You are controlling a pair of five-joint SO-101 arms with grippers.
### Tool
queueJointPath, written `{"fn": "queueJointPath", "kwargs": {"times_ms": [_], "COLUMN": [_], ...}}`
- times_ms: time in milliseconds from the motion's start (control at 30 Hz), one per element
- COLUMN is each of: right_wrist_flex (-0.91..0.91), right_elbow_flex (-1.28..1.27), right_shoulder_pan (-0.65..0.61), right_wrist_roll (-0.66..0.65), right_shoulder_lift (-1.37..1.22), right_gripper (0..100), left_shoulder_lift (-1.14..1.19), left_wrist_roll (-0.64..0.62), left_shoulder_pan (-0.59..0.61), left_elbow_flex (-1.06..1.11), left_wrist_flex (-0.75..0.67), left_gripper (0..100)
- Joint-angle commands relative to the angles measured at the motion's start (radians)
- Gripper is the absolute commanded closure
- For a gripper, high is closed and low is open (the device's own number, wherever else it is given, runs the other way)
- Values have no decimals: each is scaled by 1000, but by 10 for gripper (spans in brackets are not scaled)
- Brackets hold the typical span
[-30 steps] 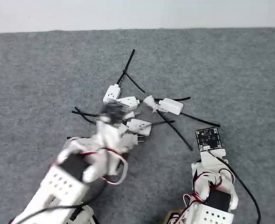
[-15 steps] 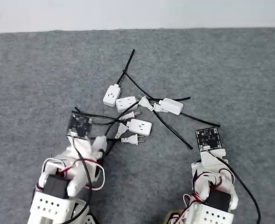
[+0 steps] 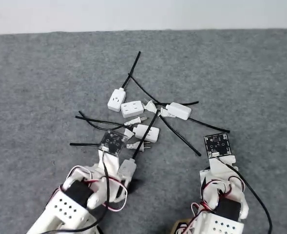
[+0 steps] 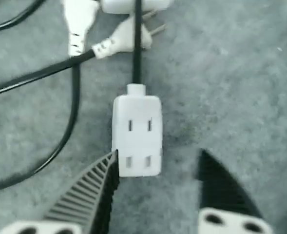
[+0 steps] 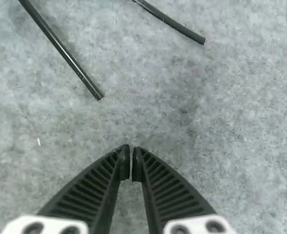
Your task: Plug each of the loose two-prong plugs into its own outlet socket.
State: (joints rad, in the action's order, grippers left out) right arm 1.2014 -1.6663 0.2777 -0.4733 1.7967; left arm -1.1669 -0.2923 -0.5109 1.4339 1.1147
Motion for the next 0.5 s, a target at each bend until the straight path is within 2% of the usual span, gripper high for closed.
{"fn": "queueJointPath", "kwargs": {"times_ms": [0, 167, 367, 467], "right_wrist_flex": [-15, -15, -13, -13], "right_elbow_flex": [-15, -15, -15, -15], "right_shoulder_pan": [10, 10, 10, 10], "right_wrist_roll": [-17, -17, -17, -17], "right_shoulder_lift": [13, 13, 13, 13], "right_gripper": [979, 979, 980, 980], "left_shoulder_lift": [26, -23, -58, -58], "left_wrist_roll": [-28, -6, 87, 115], "left_shoulder_pan": [80, 152, 150, 112], "left_elbow_flex": [-111, -185, -64, -27], "left_wrist_flex": [9, 120, 48, 21], "left_gripper": [699, 722, 762, 763]}}
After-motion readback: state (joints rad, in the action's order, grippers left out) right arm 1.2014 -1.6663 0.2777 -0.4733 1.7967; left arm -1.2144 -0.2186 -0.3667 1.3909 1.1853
